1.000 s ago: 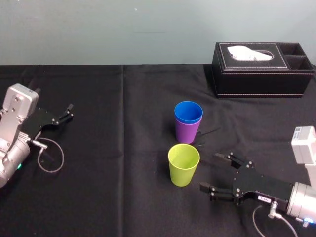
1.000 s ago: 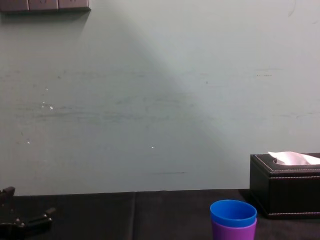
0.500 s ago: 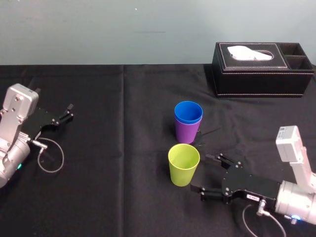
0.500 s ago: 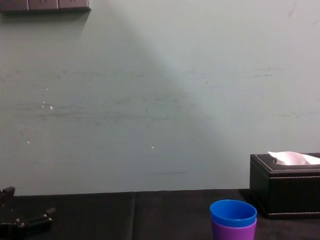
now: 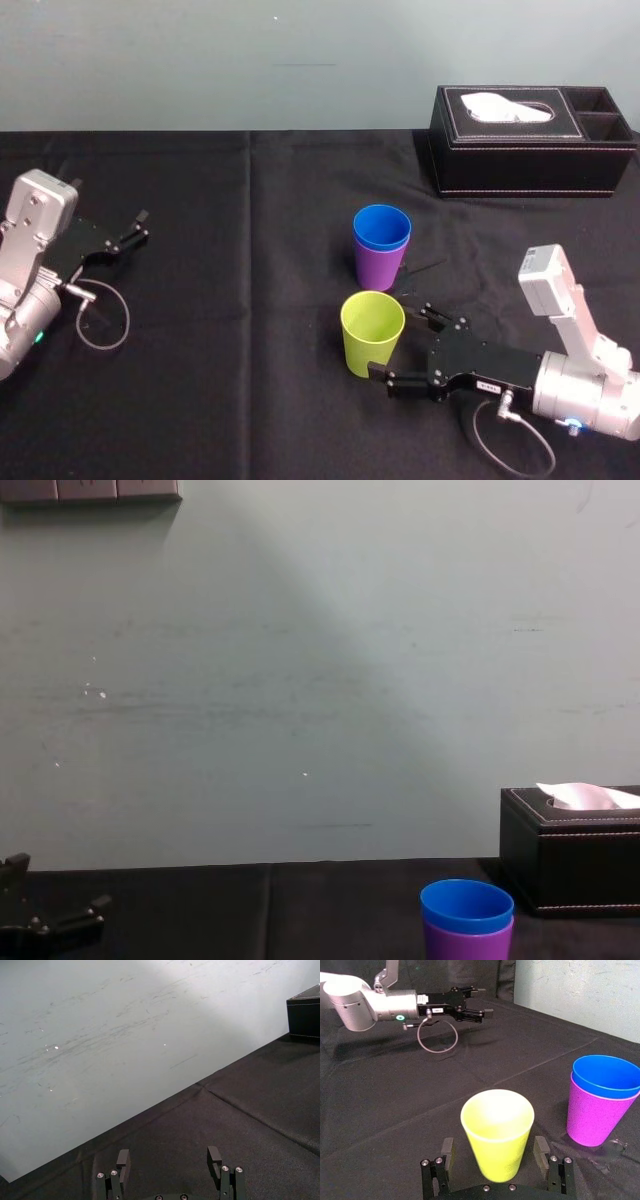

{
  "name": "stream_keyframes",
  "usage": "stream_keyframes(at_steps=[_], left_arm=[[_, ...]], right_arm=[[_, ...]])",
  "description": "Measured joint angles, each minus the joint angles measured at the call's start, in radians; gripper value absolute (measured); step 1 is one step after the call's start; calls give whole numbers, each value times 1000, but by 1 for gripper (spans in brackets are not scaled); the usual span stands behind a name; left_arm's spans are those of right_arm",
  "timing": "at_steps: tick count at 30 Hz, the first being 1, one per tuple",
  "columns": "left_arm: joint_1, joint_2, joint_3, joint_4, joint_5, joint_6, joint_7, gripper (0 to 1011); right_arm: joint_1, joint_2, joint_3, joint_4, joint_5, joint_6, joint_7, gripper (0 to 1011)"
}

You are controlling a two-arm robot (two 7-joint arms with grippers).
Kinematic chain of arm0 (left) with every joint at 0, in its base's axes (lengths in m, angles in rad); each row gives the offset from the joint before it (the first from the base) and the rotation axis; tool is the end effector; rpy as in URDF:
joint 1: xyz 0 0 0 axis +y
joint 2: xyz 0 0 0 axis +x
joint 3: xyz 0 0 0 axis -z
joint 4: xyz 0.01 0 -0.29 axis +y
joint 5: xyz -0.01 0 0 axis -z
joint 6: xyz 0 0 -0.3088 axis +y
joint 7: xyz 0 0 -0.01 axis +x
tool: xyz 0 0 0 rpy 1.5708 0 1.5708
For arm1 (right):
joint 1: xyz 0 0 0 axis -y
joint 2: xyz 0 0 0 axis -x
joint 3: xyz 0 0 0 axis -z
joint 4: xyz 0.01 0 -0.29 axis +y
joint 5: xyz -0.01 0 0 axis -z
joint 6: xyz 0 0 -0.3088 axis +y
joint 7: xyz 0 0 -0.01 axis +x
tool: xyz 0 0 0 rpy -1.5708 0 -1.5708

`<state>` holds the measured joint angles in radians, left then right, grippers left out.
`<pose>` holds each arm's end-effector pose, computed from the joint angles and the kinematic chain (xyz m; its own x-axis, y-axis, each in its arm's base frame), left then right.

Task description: Stack the three plastic cups sequentially using one hand.

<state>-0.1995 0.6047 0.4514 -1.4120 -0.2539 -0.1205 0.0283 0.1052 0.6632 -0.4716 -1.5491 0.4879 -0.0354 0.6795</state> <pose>0.3581 0.0827 -0.3023 0.2923 0.8803 0.3737 -0.9553 0.2873 0.0703 0.3261 -0.0713 -0.3008 0.8725 -0.4883 0.0182 0.4790 0.8472 -0.2297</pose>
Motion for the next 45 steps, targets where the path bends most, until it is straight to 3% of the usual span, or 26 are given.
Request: stream_keyframes(at_steps=[12,19,30,45], left_arm=[[0,0,0,0,0,0,0,1011],[0,0,0,0,0,0,0,1011],[0,0,0,0,0,0,0,1011],[0,0,0,0,0,0,0,1011]], right_arm=[[68,-44,-39,49,-14,10,16,1003],[66,-42,-38,48,-14,10,16,1003],[63,-40,-35,46,-14,10,16,778],[62,-39,-34,44,-13,9,15,733]])
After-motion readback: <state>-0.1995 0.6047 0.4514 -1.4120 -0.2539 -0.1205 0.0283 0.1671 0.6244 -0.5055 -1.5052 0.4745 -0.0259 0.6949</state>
